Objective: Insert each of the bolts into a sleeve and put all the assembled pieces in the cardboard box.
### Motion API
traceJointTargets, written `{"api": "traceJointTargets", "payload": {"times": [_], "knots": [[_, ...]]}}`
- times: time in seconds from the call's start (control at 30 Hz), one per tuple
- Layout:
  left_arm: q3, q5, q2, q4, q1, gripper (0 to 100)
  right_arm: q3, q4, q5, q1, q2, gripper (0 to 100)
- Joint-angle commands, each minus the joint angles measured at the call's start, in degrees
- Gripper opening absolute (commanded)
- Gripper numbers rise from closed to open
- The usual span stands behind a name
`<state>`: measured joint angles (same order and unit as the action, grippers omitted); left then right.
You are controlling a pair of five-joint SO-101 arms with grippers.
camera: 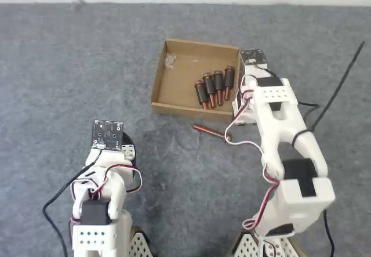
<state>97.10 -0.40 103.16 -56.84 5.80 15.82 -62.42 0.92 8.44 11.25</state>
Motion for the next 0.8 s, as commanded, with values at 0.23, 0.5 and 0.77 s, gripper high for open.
{"api": "traceJointTargets", "payload": {"times": [0.23,0.5,0.77], "knots": [[-0.48,-0.53,0.7,0.18,0.09,1,-6.86,4.88,-6.33,-0.84,1.98,10.2],[-0.48,-0.53,0.7,0.18,0.09,1,-2.11,11.91,-8.0,-0.13,2.42,10.2],[-0.48,-0.53,0.7,0.26,0.09,1,-1.85,11.82,-7.82,0.22,4.09,10.2]]}}
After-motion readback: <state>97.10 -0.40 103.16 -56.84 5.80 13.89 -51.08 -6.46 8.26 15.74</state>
